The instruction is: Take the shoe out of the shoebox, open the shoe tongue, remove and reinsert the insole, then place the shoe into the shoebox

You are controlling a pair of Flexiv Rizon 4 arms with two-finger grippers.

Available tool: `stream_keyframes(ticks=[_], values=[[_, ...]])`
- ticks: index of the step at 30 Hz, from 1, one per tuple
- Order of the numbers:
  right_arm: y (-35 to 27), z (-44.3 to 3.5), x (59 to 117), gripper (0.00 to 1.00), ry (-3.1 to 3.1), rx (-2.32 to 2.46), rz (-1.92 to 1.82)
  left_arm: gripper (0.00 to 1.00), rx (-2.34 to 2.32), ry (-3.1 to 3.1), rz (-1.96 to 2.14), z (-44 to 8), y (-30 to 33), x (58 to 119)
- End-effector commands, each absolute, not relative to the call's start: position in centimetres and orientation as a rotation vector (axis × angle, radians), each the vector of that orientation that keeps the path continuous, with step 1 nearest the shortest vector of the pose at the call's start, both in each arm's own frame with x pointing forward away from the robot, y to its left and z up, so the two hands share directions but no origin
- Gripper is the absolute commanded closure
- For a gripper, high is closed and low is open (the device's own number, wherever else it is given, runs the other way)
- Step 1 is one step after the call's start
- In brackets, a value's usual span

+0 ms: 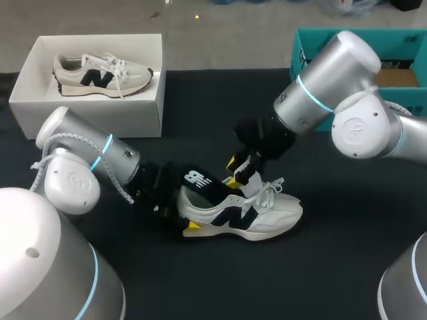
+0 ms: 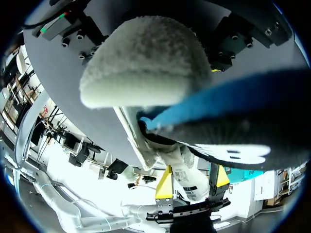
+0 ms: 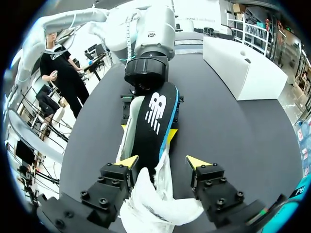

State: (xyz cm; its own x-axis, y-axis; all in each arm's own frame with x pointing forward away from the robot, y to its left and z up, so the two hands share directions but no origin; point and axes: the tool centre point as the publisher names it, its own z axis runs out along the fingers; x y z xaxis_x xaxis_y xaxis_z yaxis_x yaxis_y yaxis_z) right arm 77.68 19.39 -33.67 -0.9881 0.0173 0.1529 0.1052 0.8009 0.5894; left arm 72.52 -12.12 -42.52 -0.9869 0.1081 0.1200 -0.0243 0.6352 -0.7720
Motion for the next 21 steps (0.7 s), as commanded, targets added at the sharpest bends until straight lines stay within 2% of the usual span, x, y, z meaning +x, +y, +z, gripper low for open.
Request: stream_keyframes(ticks=[1,14,21], values=[[19.9,-32.7,77.5,0.41,-2.869,-0.095,-0.929,1.0,-0.07,-2.698,1.273,-43.4,-12.2,72.7],[22.2,-33.1,77.0,0.47,-2.81,0.005,-0.812,1.0,-0.07,-2.698,1.273,-43.4,-12.2,72.7],[23.2,-33.6,76.9,0.45,-2.797,0.028,-0.779,1.0,-0.07,-2.698,1.273,-43.4,-12.2,72.7]])
